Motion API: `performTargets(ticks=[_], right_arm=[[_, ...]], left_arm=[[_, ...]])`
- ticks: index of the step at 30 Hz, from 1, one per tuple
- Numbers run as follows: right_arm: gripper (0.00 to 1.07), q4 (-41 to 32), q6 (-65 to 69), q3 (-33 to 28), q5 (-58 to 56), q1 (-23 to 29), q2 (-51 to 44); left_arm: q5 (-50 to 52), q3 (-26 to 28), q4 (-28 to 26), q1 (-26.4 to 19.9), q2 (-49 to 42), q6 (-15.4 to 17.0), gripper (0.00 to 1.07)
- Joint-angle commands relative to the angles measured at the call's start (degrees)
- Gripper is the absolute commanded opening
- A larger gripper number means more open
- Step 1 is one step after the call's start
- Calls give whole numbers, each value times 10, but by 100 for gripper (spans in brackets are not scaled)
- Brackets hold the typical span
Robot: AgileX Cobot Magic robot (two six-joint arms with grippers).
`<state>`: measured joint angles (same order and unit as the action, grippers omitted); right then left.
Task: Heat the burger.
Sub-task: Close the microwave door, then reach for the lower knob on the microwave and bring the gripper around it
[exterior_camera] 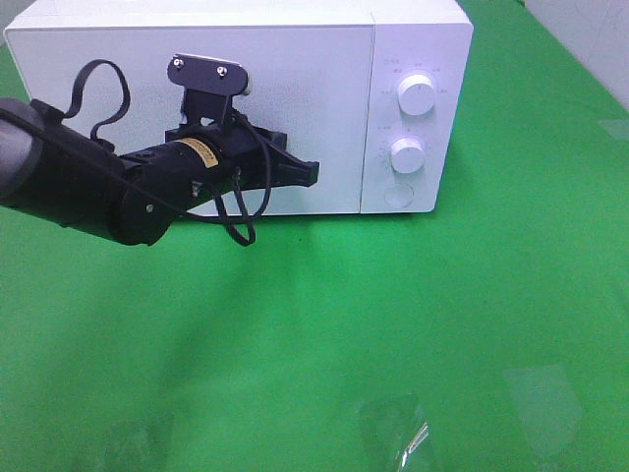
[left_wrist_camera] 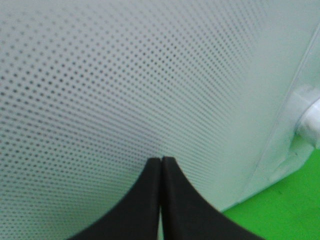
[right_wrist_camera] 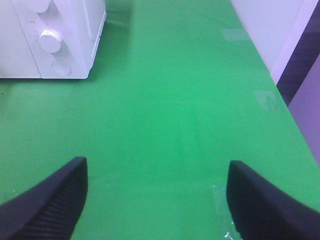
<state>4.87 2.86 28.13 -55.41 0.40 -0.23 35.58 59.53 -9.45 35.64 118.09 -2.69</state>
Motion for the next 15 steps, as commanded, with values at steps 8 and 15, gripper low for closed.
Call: performTargets(ticks=[8, 15], right_arm=[[73, 1, -3, -1, 5, -2, -15], [73, 1, -3, -1, 5, -2, -15]], left_arm=[[65, 29, -65, -17, -9, 1, 0], [56, -24, -66, 22, -38, 2, 0]])
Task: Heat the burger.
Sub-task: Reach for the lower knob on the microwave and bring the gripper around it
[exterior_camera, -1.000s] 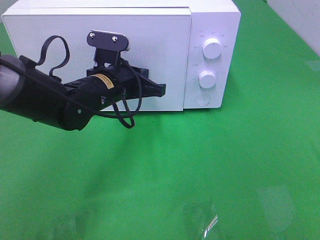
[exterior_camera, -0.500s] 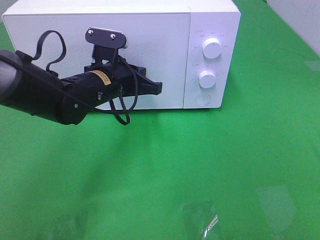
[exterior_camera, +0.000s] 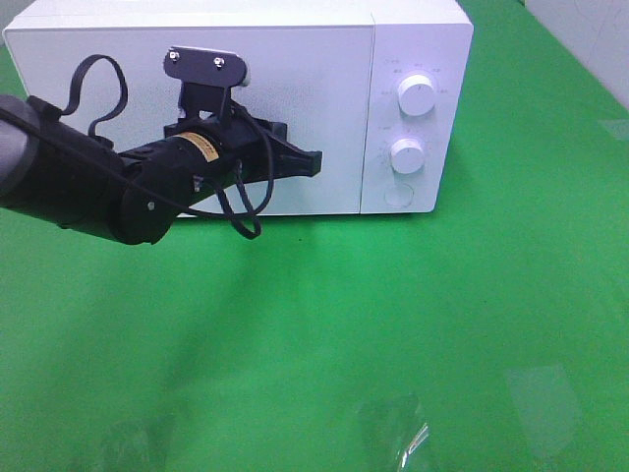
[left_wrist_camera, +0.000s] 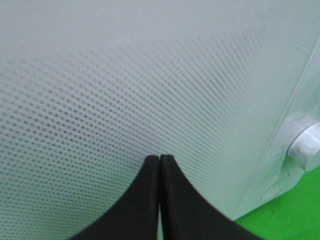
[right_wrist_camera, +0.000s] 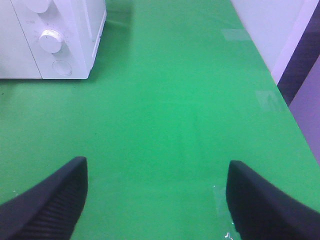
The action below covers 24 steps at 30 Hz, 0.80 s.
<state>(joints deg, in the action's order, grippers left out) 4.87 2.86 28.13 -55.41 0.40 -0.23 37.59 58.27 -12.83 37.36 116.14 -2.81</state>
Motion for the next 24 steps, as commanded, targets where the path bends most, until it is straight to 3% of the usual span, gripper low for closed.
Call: performTargets(ticks=[1, 3, 6, 7, 8, 9, 10, 11, 12, 13, 14, 15, 16, 18, 19, 21, 24], right_arm=[[73, 1, -3, -1, 5, -2, -15], [73, 1, -3, -1, 5, -2, -15], [73, 1, -3, -1, 5, -2, -15], [73, 1, -3, -1, 5, -2, -15], [73, 1, -3, -1, 5, -2, -15], [73, 1, -3, -1, 5, -2, -15], [73, 1, -3, -1, 5, -2, -15], [73, 1, -3, -1, 5, -2, -15], [73, 1, -3, -1, 5, -2, -15], [73, 1, -3, -1, 5, -2, -15], [73, 1, -3, -1, 5, -2, -15], [73, 1, -3, -1, 5, -2, -15], [73, 1, -3, -1, 5, -2, -15], [73, 1, -3, -1, 5, -2, -15], [73, 1, -3, -1, 5, -2, -15], [73, 1, -3, -1, 5, -2, -15], [73, 1, -3, -1, 5, -2, -15]], left_arm=[[36, -11, -33, 5, -18, 3, 0], [19, -57, -34, 29, -44, 4, 0], [6, -76, -36, 42, -60, 4, 6], [-17, -92, -37, 50, -73, 3, 20], [-17, -92, -37, 50, -73, 3, 20], [-63, -103, -37, 57, -92, 3, 45], [-63, -103, -37, 57, -92, 3, 45], [-132, -105, -37, 58, -108, 3, 69], [-132, -105, -37, 58, -108, 3, 69], [-201, -105, -45, 58, -129, 3, 77], [-201, -105, -45, 58, -129, 3, 77], [-233, -105, -51, 58, -138, 3, 85], [-305, -105, -52, 51, -160, 3, 83], [-305, -105, -52, 51, -160, 3, 83], [-398, -104, -49, 36, -190, 3, 83], [-433, -103, -48, 30, -201, 3, 83], [-556, -100, -37, -10, -240, 5, 83]])
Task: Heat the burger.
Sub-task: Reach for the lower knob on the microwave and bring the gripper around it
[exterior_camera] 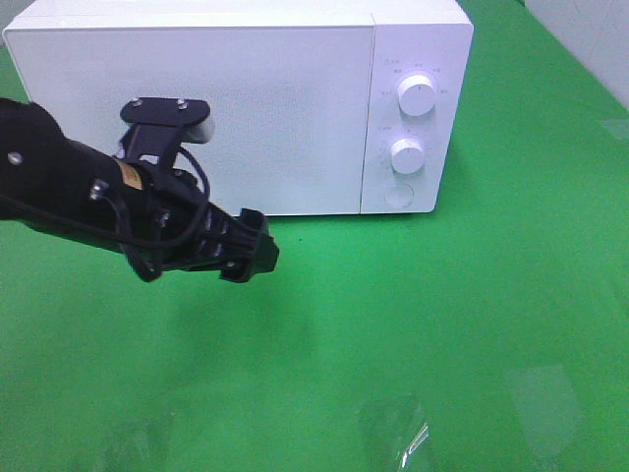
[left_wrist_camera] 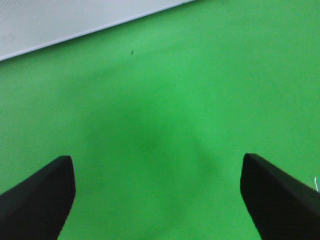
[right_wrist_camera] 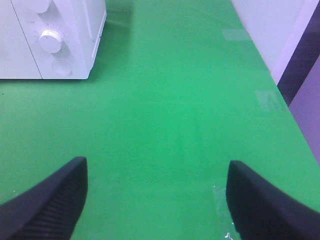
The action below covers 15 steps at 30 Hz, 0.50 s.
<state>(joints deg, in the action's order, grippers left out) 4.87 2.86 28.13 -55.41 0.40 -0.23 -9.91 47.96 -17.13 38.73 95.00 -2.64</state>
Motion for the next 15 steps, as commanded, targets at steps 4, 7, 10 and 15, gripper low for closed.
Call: performTargets(ticks=[4, 7, 10, 15], right_arm=[[73, 1, -3, -1, 5, -2, -15], [73, 1, -3, -1, 5, -2, -15], [73, 1, -3, -1, 5, -2, -15], [73, 1, -3, -1, 5, -2, -15]], left_arm=[[-183, 3, 20, -78, -74, 3, 83], [-265, 3, 22, -142, -130, 3, 83], [-286, 3, 26, -158, -145, 3, 83], [-373, 3, 89, -228, -236, 2, 83]])
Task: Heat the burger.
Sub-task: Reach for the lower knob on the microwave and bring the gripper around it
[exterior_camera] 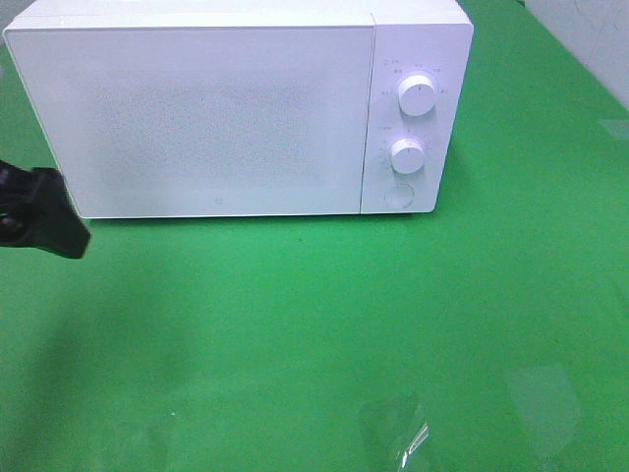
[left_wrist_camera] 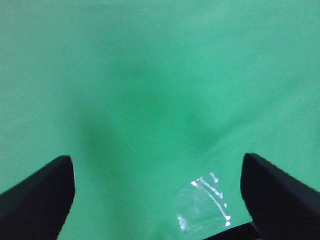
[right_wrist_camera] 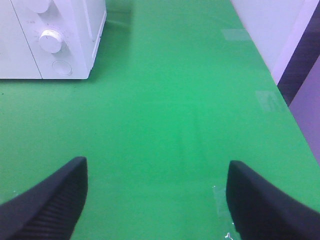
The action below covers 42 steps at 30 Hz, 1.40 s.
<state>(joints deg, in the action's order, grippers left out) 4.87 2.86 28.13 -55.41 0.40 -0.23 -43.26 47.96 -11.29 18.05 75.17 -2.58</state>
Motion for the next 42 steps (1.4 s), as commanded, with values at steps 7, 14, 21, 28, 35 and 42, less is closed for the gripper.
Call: performTargets(ticks=[7, 14, 21, 28, 35, 42], right_arm=[[73, 1, -3, -1, 5, -2, -15], [73, 1, -3, -1, 5, -2, -15], [73, 1, -3, -1, 5, -2, -15], [73, 1, -3, -1, 5, -2, -15], [73, 1, -3, -1, 5, -2, -15], [73, 1, -3, -1, 5, -2, -15]], left_arm=[[-115, 3, 108, -40, -131, 7, 83], [-182, -14, 132, -40, -183, 38, 83], [-236, -85, 135, -40, -228, 78, 83], [-266, -129, 132, -40, -294, 62, 83], [-250, -158, 108, -40, -386, 21, 83], [-221, -163, 113, -40, -461, 11, 83]])
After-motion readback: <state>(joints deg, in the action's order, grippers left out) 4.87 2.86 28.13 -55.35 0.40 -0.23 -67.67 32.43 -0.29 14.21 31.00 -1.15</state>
